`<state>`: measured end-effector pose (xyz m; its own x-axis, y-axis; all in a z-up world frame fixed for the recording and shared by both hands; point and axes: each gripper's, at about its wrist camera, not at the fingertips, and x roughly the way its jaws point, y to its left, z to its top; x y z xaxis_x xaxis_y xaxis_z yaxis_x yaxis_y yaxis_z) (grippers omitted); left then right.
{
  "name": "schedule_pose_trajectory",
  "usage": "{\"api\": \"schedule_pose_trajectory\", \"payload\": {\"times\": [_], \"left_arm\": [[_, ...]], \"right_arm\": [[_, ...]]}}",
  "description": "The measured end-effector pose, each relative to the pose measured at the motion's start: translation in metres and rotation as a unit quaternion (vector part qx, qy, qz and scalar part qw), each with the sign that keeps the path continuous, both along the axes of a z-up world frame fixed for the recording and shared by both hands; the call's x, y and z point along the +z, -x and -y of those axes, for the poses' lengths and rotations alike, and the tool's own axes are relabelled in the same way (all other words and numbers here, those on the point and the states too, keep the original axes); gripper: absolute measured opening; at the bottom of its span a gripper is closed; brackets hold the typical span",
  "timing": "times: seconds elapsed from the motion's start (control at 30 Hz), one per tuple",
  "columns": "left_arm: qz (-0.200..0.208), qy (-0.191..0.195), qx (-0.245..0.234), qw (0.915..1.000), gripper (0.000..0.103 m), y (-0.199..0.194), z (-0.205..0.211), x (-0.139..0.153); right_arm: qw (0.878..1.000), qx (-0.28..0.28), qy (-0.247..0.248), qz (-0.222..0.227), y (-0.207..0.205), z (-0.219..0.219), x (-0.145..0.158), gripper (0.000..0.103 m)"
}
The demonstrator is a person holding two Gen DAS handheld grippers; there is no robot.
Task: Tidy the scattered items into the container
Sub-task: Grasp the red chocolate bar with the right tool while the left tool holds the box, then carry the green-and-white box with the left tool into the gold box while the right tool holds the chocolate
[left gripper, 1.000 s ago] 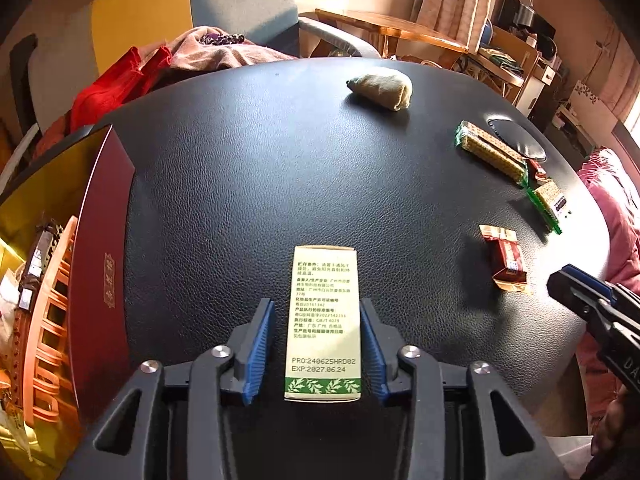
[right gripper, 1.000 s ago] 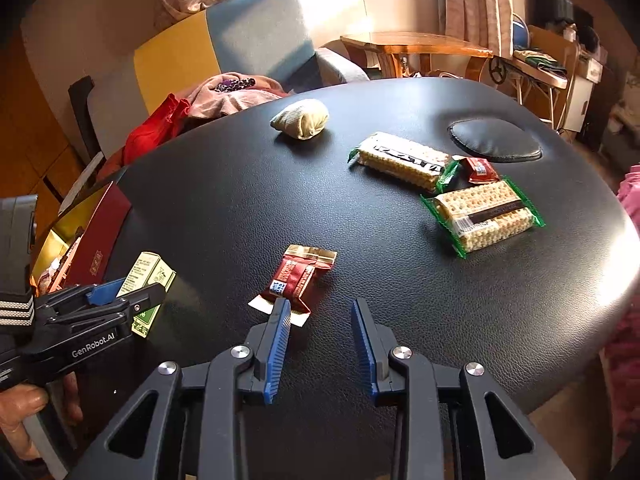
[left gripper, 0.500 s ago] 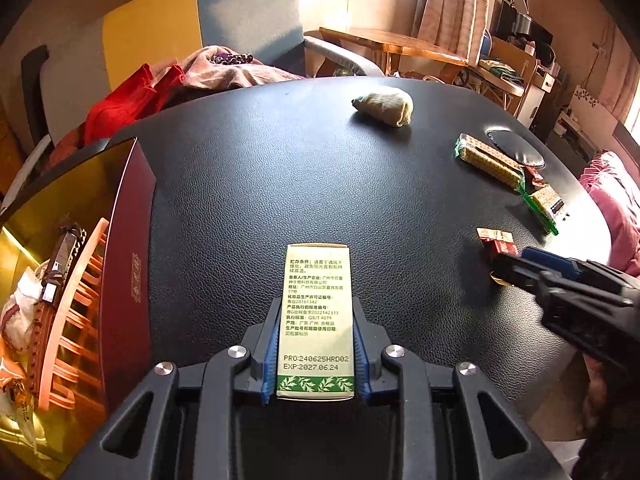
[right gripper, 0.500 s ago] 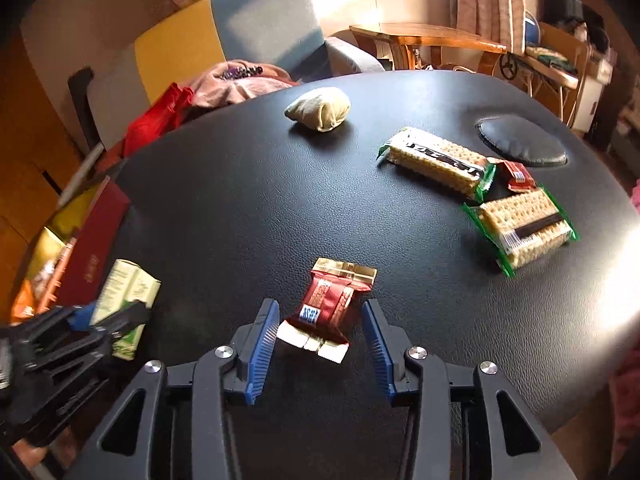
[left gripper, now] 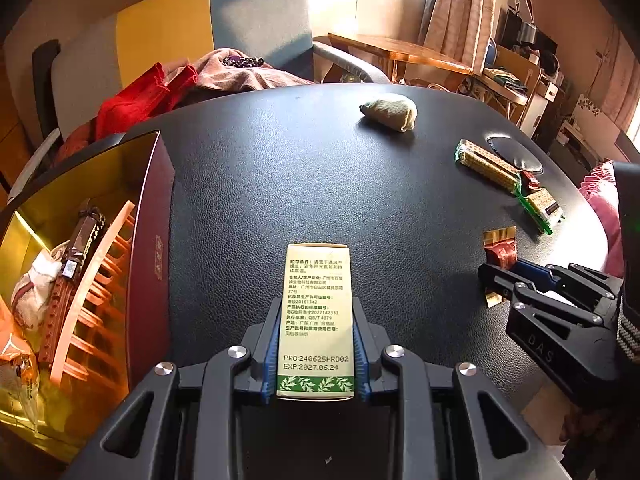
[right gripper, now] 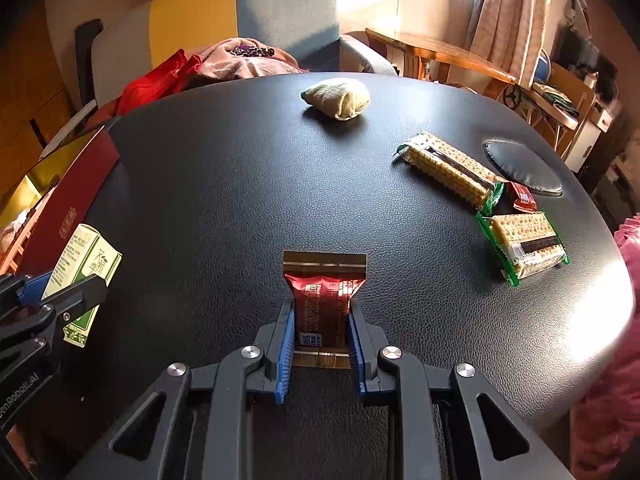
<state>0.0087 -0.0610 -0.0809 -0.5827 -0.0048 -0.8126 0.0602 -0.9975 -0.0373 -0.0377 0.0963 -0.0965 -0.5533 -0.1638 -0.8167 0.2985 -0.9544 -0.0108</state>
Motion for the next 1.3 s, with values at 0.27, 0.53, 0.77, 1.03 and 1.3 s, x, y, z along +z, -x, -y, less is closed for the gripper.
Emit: {"api": "schedule_pose_trajectory", "payload": {"times": [0.27,0.53,0.77,1.03,1.3], "left_arm": [[-0.028,0.0,0.007,0.9996,0.03,-0.018,0.004,0.021],[-0.045,-0.011,0.016,0.9988,0.03,-0.032,0.011,0.035],[-0.058,-0.025,0.043,0.9971,0.03,-0.047,0.033,0.046],[-0.072,-0.023,0.115,0.9904,0.03,-0.06,0.086,0.057],[-0.051,0.004,0.19,0.9804,0.03,-0.057,0.151,0.044]], "right_arm": [[0.999,0.024,0.01,-0.032,-0.019,0.017,0.022,0.024],[0.999,0.028,0.01,-0.044,-0.028,0.025,0.027,0.024],[0.999,0.026,0.008,-0.026,-0.03,0.02,0.011,0.024],[1.0,0.022,0.006,-0.013,-0.029,0.017,-0.003,0.024],[1.0,0.024,0.006,-0.014,-0.029,0.016,-0.004,0.024]]}}
